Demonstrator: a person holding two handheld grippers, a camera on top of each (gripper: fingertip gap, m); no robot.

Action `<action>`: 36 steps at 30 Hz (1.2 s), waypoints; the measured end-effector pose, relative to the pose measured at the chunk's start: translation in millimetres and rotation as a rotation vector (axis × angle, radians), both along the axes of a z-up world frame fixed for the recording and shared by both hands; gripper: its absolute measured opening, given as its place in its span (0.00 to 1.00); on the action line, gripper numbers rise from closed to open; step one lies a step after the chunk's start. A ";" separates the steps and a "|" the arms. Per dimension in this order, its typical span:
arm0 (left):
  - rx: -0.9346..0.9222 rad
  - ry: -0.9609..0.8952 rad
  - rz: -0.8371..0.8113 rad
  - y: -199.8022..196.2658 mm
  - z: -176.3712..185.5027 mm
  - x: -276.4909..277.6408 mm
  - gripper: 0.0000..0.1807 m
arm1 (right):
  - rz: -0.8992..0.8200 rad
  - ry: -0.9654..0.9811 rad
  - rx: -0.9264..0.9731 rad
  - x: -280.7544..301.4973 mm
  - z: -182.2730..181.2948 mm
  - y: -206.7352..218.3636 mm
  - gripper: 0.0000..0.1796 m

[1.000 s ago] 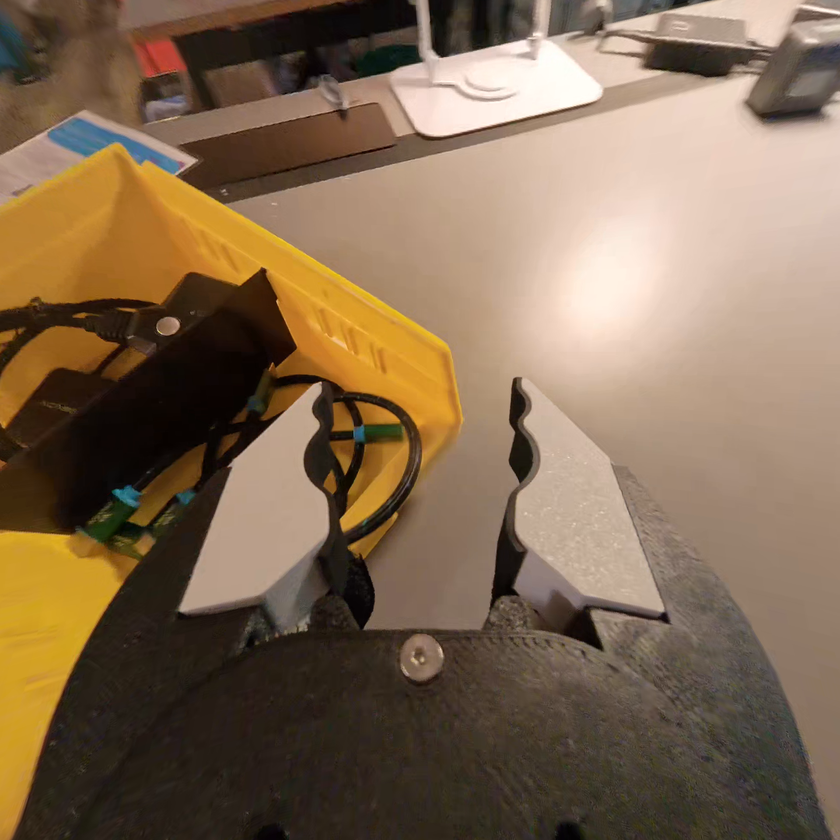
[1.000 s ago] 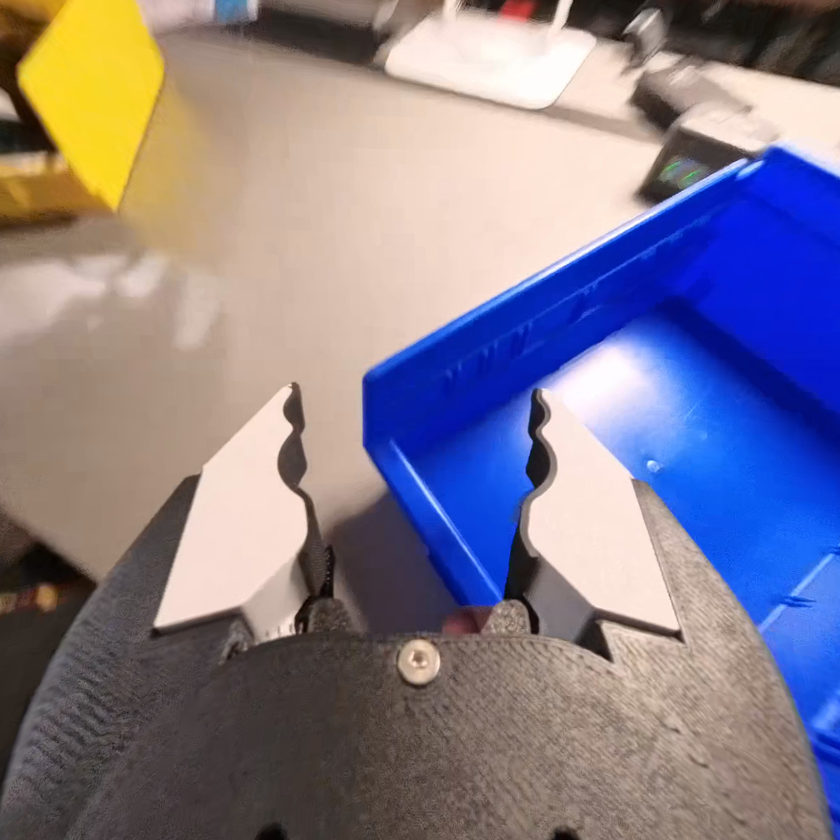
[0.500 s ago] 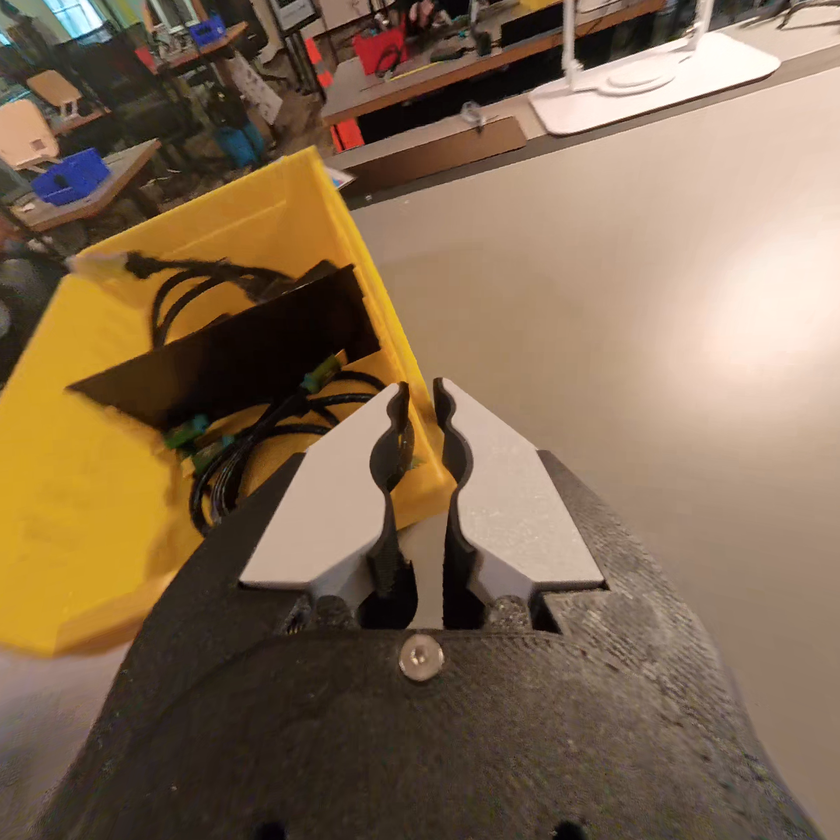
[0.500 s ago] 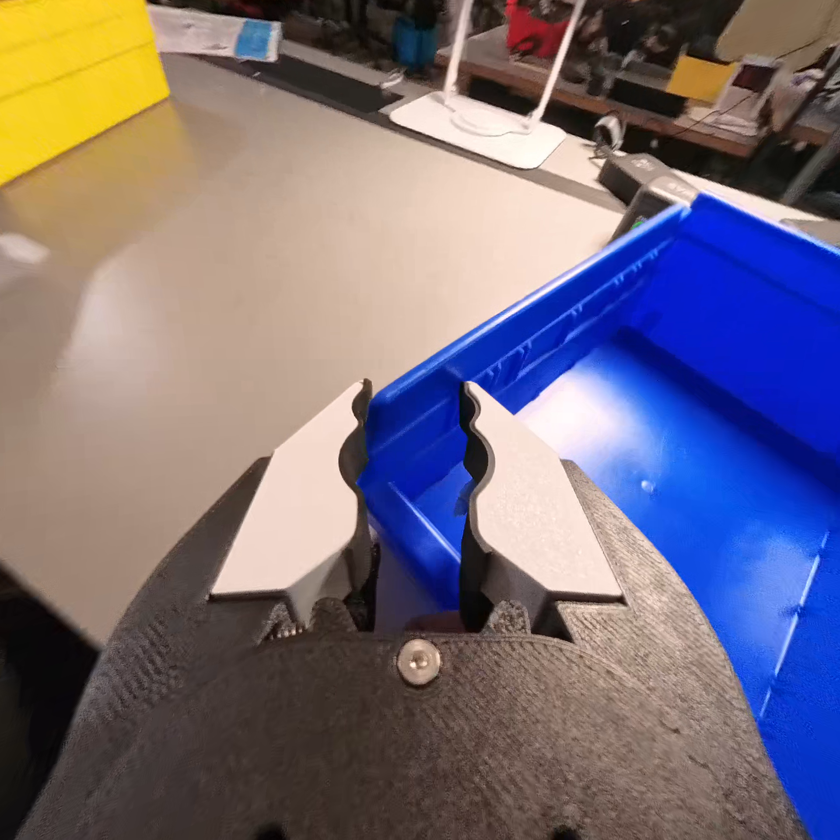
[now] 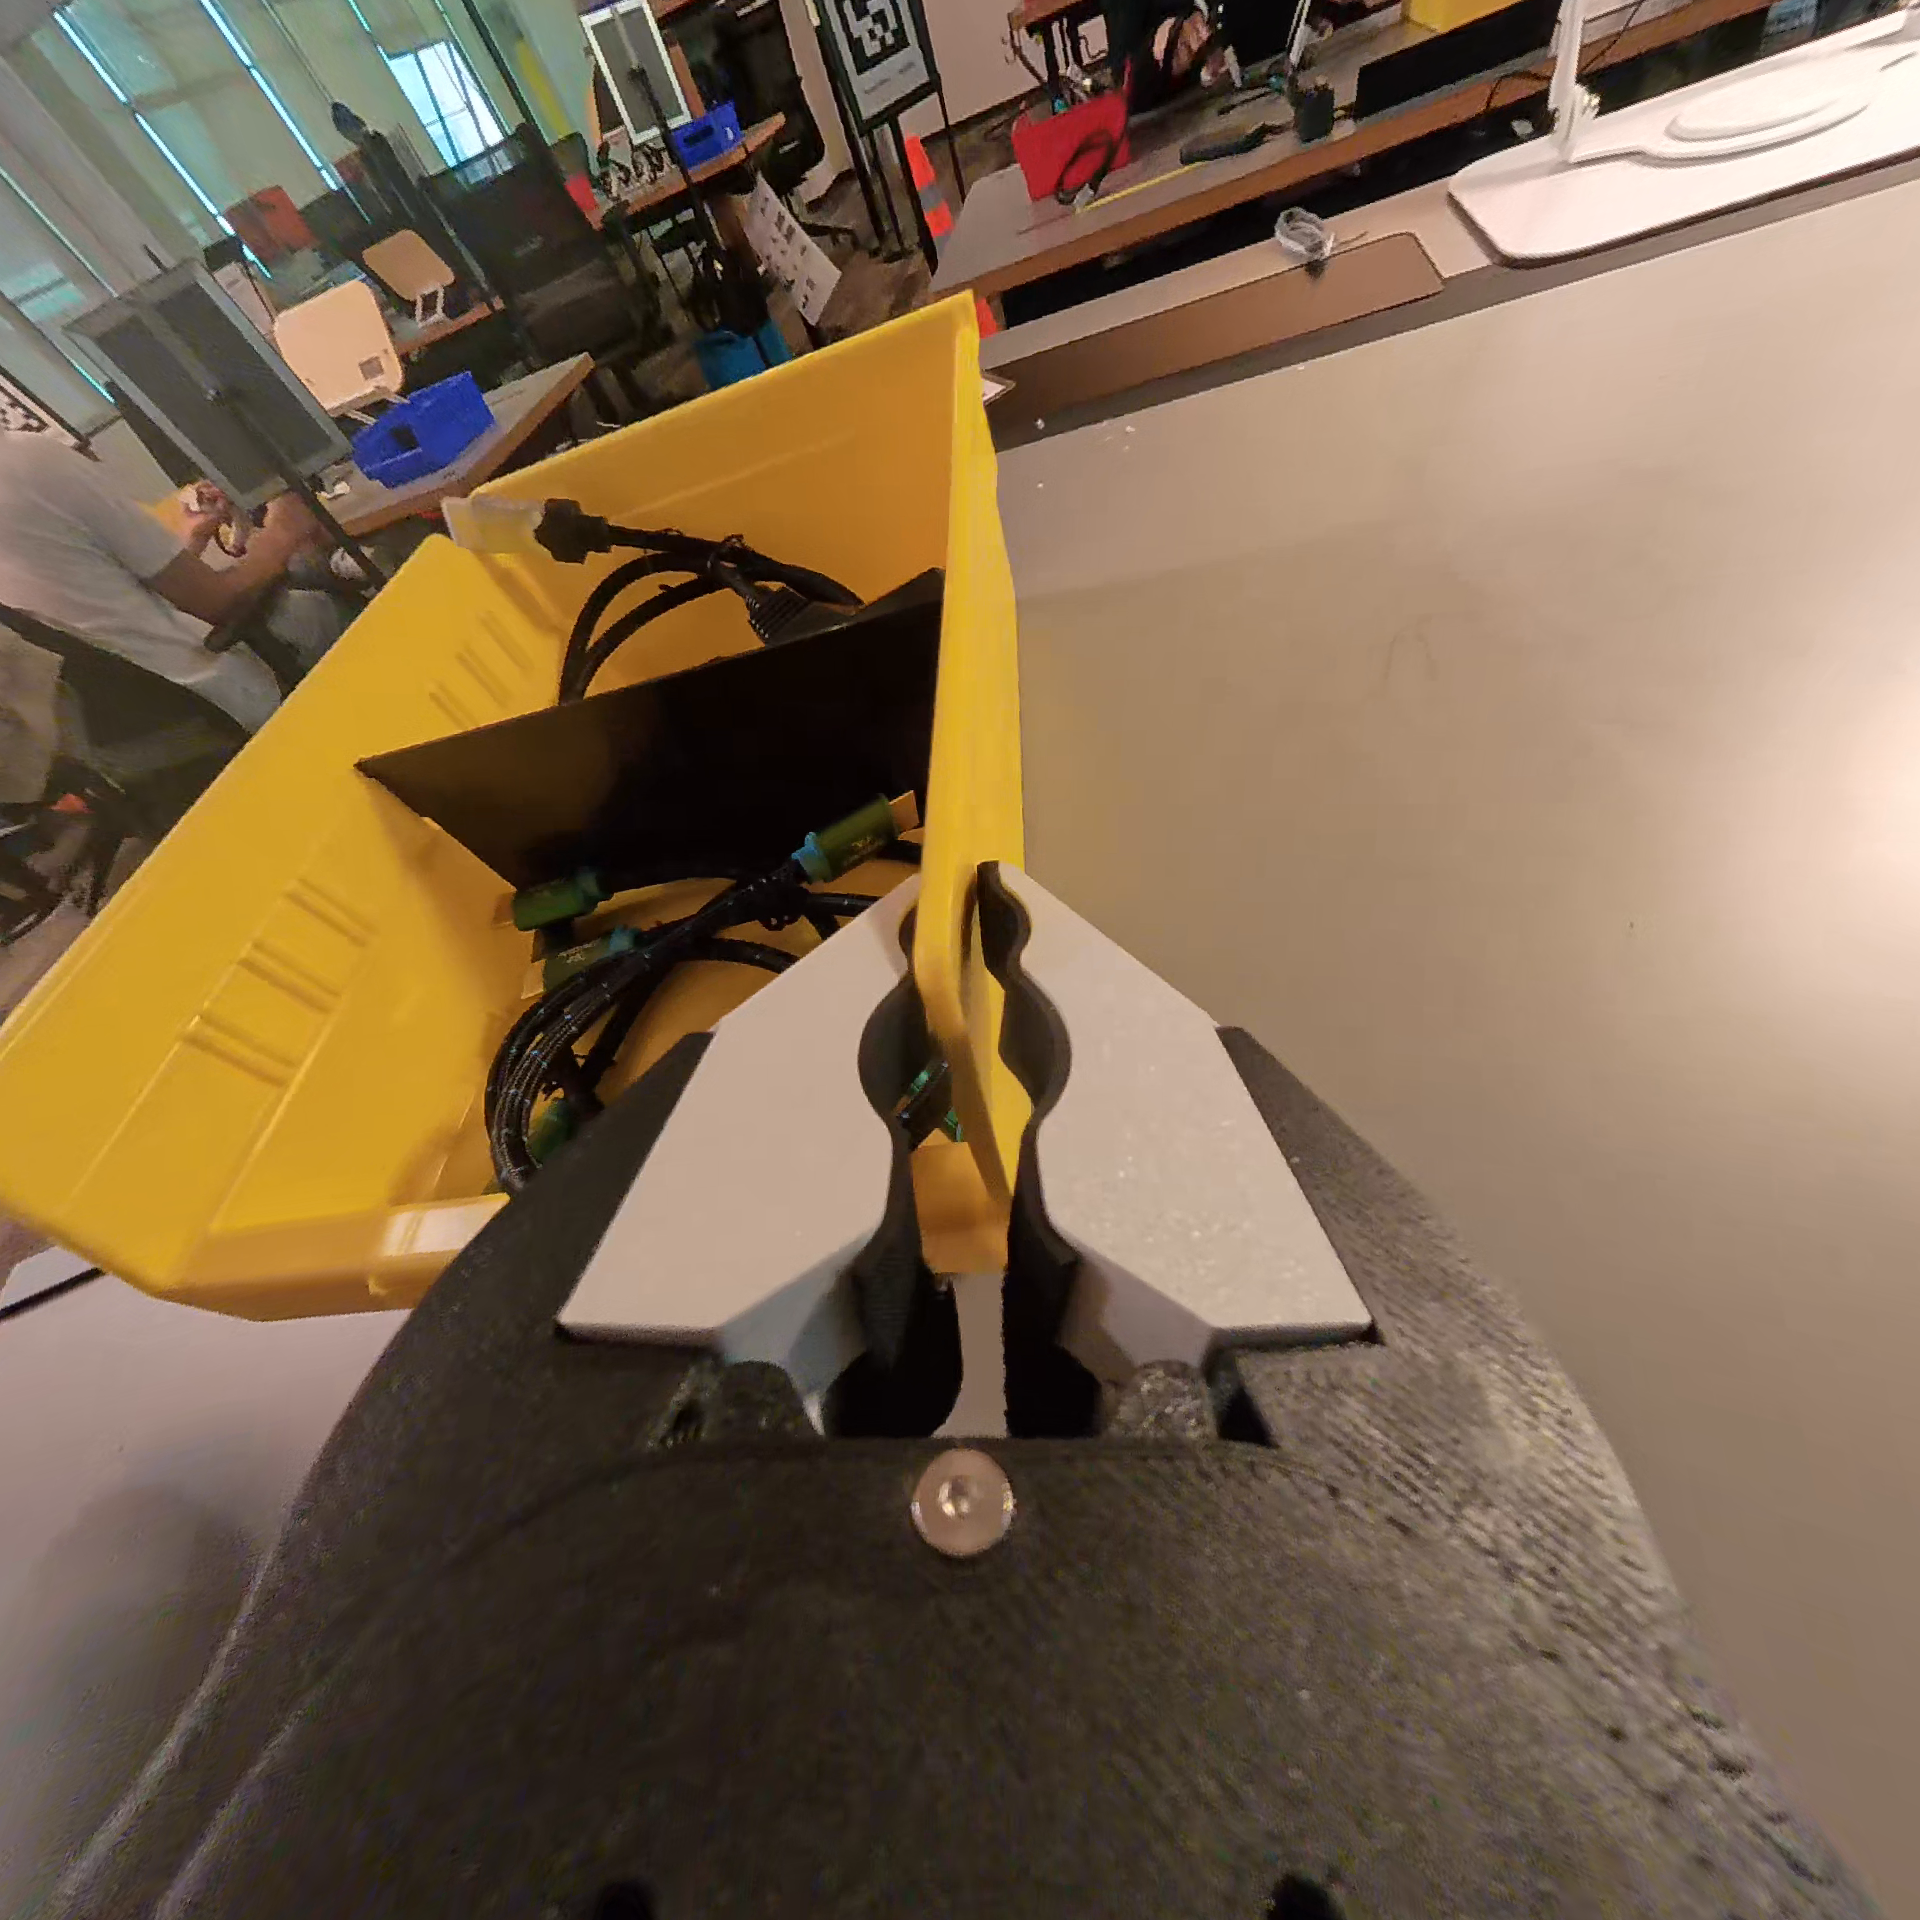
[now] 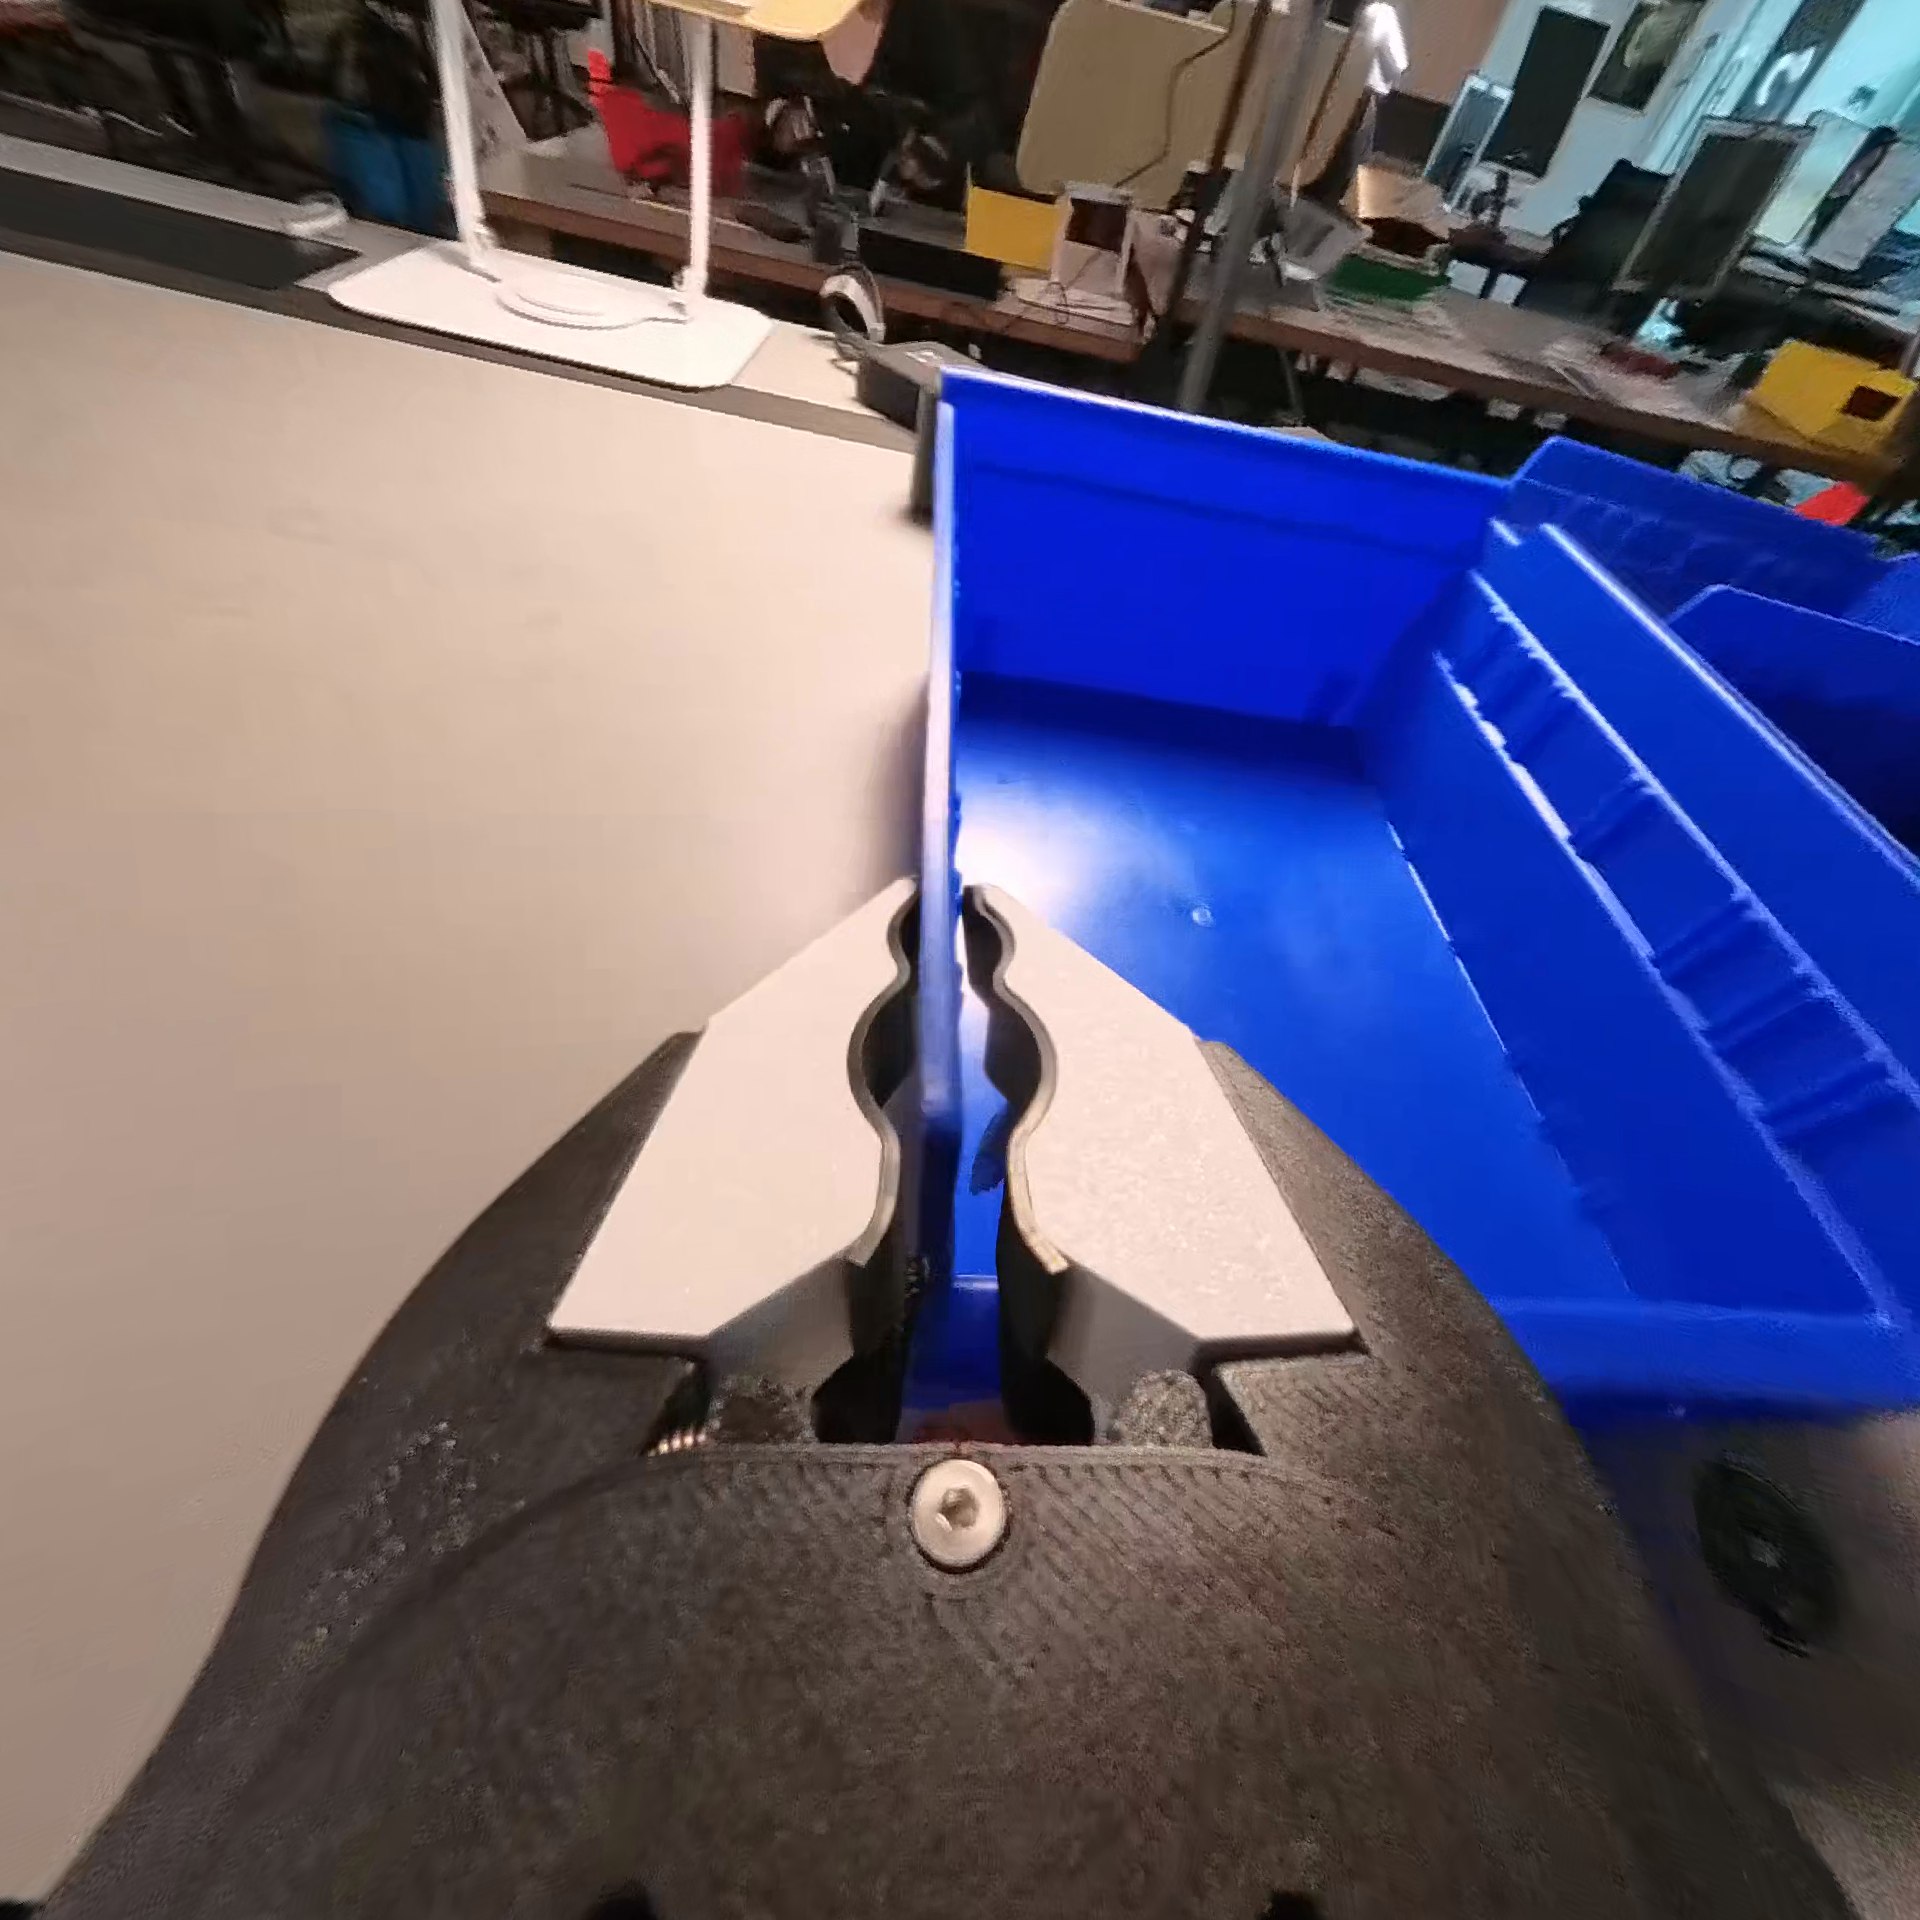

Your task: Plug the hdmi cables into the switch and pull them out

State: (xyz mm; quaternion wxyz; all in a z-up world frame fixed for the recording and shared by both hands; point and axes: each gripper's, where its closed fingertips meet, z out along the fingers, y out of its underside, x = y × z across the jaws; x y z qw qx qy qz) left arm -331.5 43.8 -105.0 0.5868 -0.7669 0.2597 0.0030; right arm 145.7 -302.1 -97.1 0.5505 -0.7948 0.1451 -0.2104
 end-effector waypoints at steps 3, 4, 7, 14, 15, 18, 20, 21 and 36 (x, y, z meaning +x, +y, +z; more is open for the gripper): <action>-0.003 -0.021 -0.009 -9.5 1.9 -10.5 0.03 | -0.012 0.018 0.006 9.7 -0.2 -7.3 0.03; 0.006 -0.013 -0.015 -12.1 2.4 -12.4 0.03 | -0.016 0.012 0.002 12.9 -0.2 -7.7 0.03; 0.020 0.016 -0.017 -16.1 3.4 -16.5 0.03 | -0.025 0.005 0.001 21.1 -0.3 -1.3 0.03; 0.004 0.014 0.002 -0.8 1.9 -37.8 0.03 | -0.050 -0.005 0.014 43.6 -0.4 24.1 0.03; 0.002 0.014 0.006 2.4 1.8 -41.4 0.03 | -0.056 -0.012 0.010 47.2 -0.4 26.3 0.03; -0.001 0.030 0.008 10.6 1.5 -49.8 0.03 | -0.036 -0.036 -0.008 53.7 -0.4 33.1 0.03; -0.013 0.016 0.002 15.2 1.9 -55.0 0.03 | -0.023 -0.051 -0.030 60.3 -0.5 35.6 0.04; -0.016 0.017 -0.002 17.7 2.1 -57.5 0.03 | -0.024 -0.059 -0.039 66.0 -0.6 36.3 0.03; -0.083 -0.052 -0.075 33.9 1.2 -77.8 0.04 | -0.055 -0.101 -0.078 90.3 7.6 26.4 0.07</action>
